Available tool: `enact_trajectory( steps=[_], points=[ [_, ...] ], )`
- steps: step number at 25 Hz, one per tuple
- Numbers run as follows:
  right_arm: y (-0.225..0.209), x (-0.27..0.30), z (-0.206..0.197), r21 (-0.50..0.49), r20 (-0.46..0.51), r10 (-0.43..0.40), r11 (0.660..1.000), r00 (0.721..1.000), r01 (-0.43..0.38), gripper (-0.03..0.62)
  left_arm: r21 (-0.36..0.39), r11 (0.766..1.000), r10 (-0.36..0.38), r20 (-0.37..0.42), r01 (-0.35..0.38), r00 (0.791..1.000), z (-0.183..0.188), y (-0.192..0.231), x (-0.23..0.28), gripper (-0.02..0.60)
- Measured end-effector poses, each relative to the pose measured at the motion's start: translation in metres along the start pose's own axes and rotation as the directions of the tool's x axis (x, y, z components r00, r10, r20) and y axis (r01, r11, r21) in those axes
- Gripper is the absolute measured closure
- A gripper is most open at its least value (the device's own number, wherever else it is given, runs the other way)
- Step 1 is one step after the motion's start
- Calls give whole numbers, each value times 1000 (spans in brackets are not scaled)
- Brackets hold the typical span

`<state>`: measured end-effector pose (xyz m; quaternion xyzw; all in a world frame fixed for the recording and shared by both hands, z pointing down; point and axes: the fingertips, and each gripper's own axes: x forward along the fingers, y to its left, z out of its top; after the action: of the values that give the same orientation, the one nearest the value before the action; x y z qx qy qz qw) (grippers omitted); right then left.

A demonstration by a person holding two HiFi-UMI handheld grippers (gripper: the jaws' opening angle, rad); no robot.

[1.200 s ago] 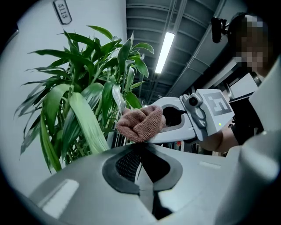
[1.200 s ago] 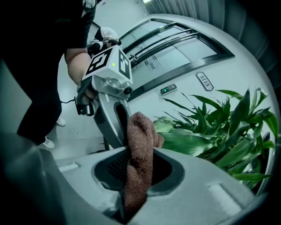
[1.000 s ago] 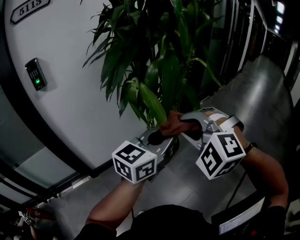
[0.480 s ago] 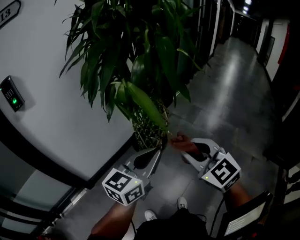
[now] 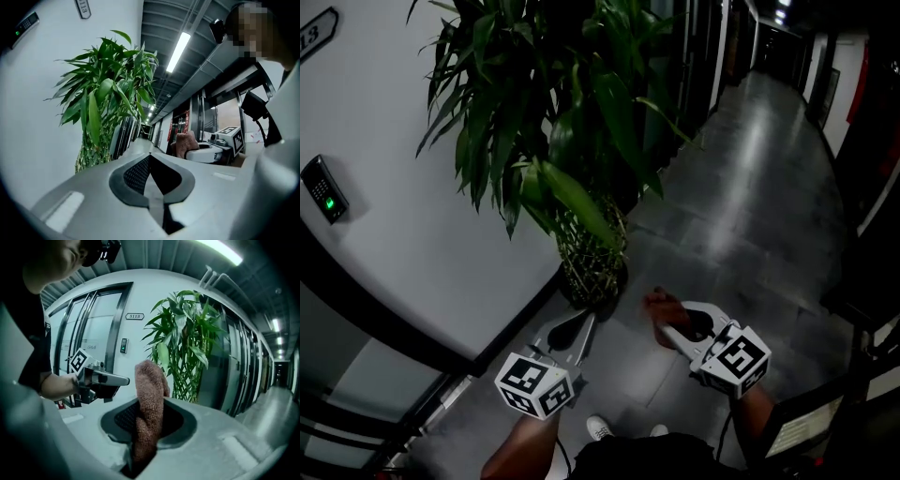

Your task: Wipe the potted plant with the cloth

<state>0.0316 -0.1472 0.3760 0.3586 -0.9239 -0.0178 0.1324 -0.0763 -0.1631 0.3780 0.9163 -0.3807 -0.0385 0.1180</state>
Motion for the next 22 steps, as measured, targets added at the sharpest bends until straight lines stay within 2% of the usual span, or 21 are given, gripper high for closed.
enact_trajectory(
  steps=[4,11,13,15,17,19,22],
  points=[
    [6,-24,-22,27,10,21,999,1000,-22,530,53,996,70,0,-70,998,-9,-28,-17,563],
    [10,-64,-49,135,44,103,985,994,-109,530,16,973,232,19,-232,973,-31,-75,-50,563],
    [12,-78,-58,138,52,127,981,991,-133,530,-34,966,256,28,-255,966,-41,-88,-55,563],
    [16,-87,-68,154,59,163,973,985,-170,530,-132,958,261,34,-255,965,-55,-98,-57,564],
    [21,-93,-76,171,61,204,962,977,-212,530,-191,944,278,28,-268,960,-67,-106,-60,563],
    [26,-100,-80,175,66,233,955,970,-241,530,-189,937,302,14,-294,953,-74,-115,-63,563],
    [29,-111,-78,163,82,248,952,965,-259,530,-129,934,336,-5,-334,942,-75,-126,-66,563]
  ],
)
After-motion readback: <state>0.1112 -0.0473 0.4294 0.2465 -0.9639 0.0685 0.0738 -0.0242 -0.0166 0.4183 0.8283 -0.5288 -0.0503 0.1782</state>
